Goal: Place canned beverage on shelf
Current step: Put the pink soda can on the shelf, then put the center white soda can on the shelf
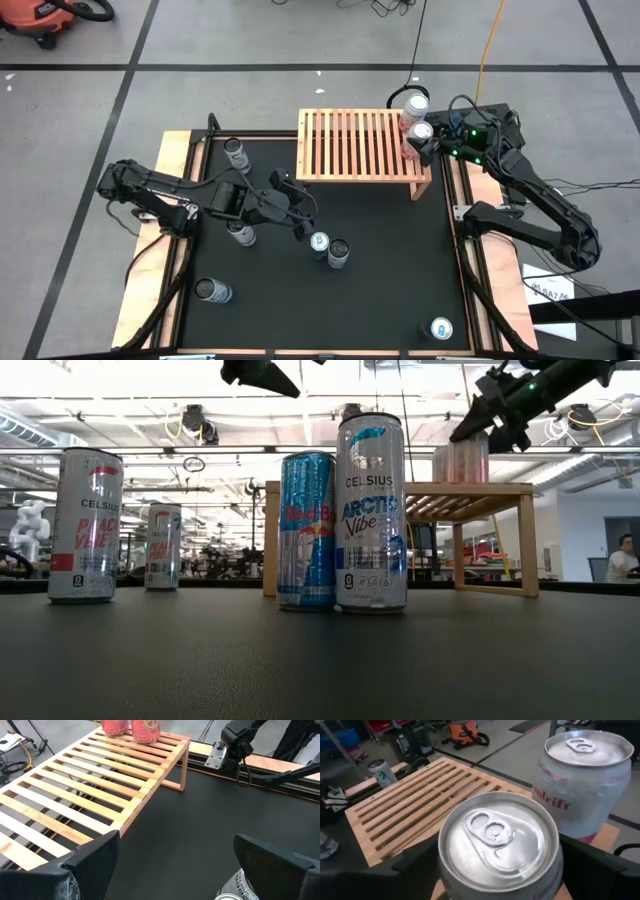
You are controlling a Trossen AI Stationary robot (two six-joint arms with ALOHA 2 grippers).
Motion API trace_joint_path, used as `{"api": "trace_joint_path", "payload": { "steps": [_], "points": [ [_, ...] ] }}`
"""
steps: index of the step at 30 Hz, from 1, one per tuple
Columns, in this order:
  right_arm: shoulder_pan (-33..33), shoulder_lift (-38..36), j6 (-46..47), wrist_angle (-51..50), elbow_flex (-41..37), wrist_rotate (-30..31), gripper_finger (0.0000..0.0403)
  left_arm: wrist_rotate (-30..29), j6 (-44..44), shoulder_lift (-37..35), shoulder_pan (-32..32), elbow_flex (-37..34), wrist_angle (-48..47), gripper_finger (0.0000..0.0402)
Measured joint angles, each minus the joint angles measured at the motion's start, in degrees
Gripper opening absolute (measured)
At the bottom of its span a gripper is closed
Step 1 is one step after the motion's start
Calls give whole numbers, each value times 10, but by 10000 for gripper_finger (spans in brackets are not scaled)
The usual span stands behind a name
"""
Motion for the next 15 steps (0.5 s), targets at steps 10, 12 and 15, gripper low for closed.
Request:
{"api": "trace_joint_path", "payload": {
  "steps": [10,12,15],
  "points": [
    [0,-10,35,31,5,0,349,0,3,-2,0,0,-1,391],
    [0,-12,43,31,20,0,349,0,2,-12,0,0,-7,391],
    [0,-12,39,29,57,0,347,0,0,-33,0,0,-23,391]
  ]
}}
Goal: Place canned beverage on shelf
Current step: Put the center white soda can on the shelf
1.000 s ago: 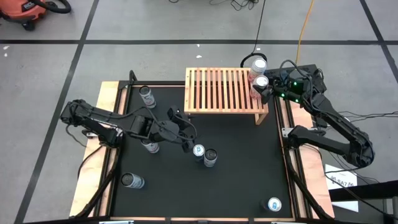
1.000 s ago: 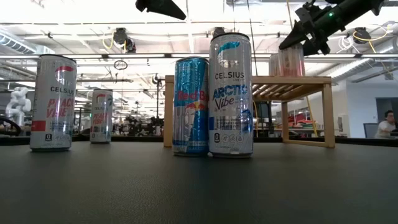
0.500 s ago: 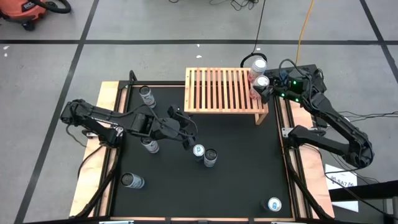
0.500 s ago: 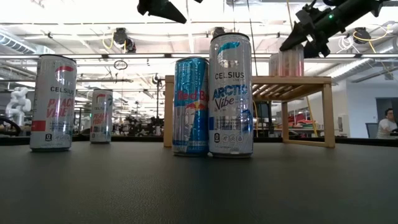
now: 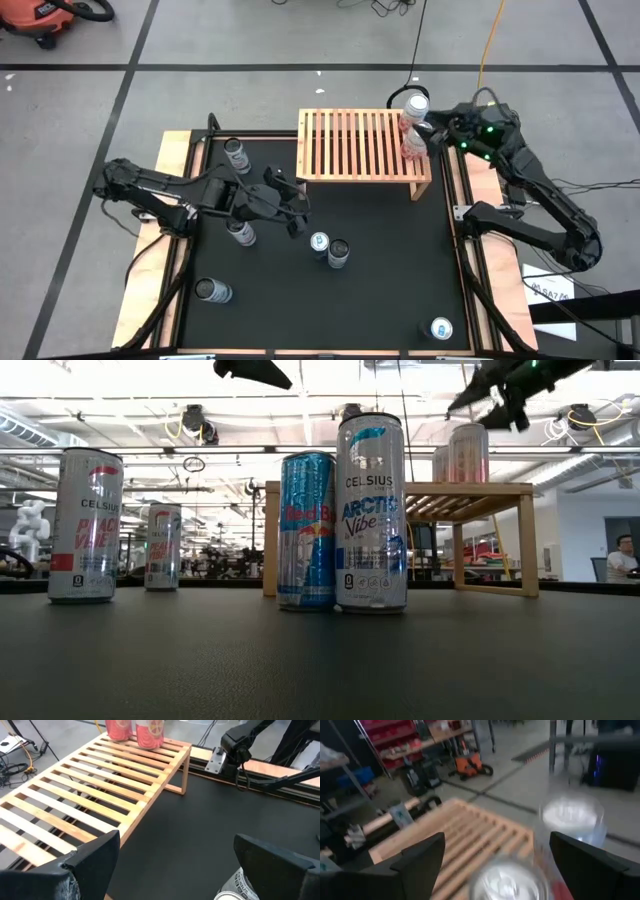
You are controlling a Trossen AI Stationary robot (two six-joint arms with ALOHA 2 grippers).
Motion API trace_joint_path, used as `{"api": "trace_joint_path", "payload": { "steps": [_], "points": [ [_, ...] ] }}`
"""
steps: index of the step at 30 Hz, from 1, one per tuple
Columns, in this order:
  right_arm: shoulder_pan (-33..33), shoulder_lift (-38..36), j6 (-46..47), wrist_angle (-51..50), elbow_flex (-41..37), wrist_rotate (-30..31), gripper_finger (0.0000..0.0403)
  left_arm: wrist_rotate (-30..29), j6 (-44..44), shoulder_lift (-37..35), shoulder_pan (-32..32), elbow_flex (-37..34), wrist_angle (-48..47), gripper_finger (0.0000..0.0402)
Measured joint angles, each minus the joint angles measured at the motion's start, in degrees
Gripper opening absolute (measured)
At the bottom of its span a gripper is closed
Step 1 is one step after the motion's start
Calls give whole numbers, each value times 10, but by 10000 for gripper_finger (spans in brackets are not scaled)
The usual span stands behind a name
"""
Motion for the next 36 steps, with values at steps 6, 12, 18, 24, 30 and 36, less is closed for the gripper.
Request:
{"api": "trace_joint_path", "payload": {
  "steps": [6,12,18,24,30,36],
  "points": [
    [16,15,-50,-62,117,0,342,0,0,-43,0,0,-33,391],
    [76,47,-39,-101,198,-4,341,0,0,-50,0,0,-41,391],
    [177,89,8,-111,215,-2,341,1,0,-51,-4,0,-40,391],
    [295,141,23,-97,215,68,341,2,-2,-66,-22,0,-46,391],
    [393,184,23,-34,215,158,339,-11,-70,-94,-40,0,-106,391],
    [458,221,32,-7,216,216,338,-18,-192,-115,-50,0,-220,391]
  ]
}}
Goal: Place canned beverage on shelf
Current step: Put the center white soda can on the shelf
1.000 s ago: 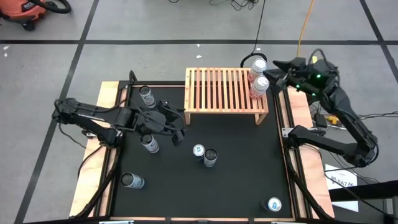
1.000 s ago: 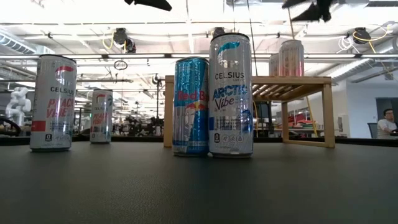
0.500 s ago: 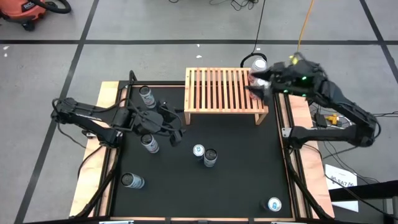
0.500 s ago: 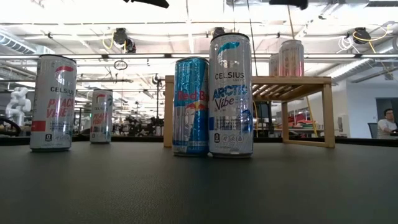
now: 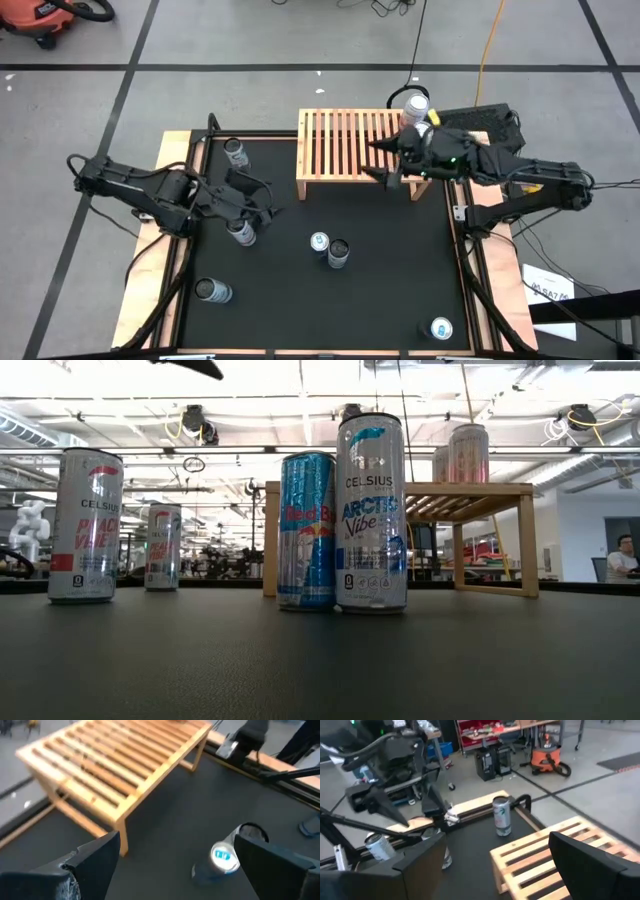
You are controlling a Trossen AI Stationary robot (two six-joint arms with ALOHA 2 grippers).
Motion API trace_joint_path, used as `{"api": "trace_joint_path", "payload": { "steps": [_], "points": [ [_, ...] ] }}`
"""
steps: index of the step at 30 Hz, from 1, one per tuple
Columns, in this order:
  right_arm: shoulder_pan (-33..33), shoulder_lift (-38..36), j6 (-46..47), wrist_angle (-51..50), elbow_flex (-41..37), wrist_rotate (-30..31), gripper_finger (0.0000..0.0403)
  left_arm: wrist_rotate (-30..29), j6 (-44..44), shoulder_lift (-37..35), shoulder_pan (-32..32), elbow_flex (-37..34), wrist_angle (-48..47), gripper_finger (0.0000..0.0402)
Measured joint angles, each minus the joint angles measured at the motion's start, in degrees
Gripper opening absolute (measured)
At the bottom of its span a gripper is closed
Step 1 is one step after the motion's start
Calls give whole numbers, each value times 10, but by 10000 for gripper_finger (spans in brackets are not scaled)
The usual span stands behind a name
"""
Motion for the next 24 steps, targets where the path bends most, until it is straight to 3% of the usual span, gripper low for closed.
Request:
{"api": "trace_joint_path", "payload": {
  "steps": [14,21,24],
  "points": [
    [148,132,100,-138,126,102,338,-15,-34,13,-66,0,-3,391],
    [202,168,320,-222,150,110,338,-15,-29,25,-102,0,19,391],
    [232,180,365,-240,150,110,338,-17,-12,43,-115,0,38,391]
  ]
}}
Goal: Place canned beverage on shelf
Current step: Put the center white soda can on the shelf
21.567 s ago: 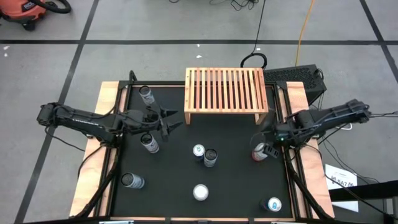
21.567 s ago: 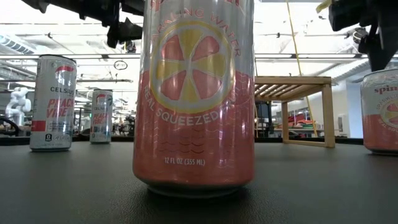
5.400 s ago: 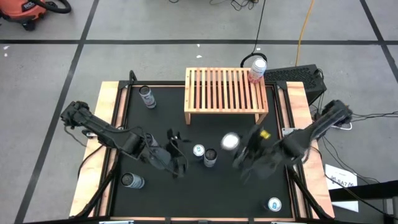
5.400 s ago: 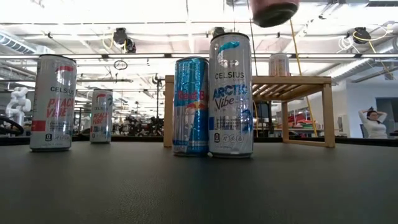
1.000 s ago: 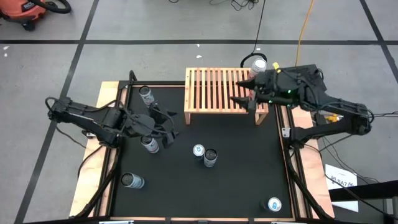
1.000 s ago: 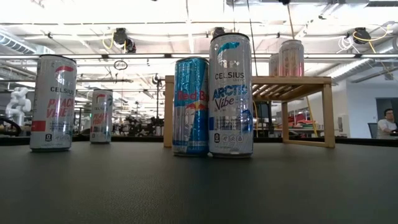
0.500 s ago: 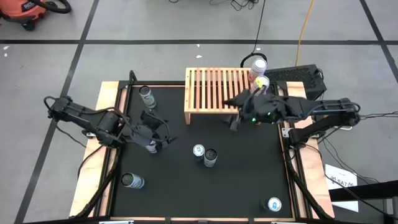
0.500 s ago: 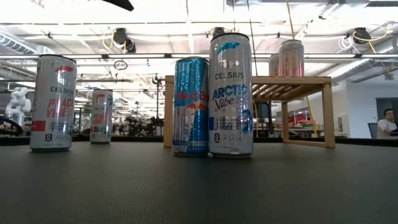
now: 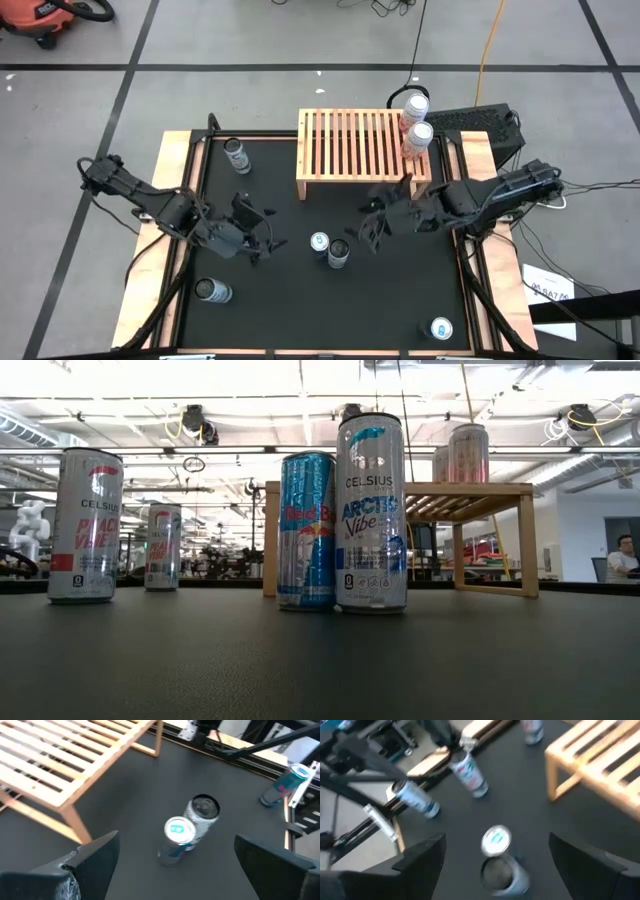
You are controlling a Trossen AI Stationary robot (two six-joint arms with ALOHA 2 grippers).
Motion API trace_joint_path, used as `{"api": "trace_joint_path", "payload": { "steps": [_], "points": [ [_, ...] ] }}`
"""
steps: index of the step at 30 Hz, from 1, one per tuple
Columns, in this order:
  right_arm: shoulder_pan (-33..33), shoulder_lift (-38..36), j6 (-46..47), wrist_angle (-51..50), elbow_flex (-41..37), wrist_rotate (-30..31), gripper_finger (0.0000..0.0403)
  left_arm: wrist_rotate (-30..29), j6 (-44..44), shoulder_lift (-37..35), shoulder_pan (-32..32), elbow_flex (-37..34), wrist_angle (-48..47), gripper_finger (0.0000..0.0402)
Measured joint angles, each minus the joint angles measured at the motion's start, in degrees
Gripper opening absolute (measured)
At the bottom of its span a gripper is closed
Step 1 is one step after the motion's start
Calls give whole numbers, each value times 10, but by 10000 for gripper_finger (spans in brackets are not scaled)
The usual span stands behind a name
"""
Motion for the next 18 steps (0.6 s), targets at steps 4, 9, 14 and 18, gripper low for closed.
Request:
{"api": "trace_joint_path", "payload": {
  "steps": [4,9,14,18],
  "points": [
    [46,24,30,9,0,0,338,-2,10,30,-13,0,20,391],
    [99,51,116,5,0,-7,338,4,11,59,-28,0,30,391],
    [148,65,240,-45,0,-57,338,9,9,67,-36,0,29,391],
    [182,72,329,-112,0,-122,338,9,9,67,-36,0,29,391]
  ]
}}
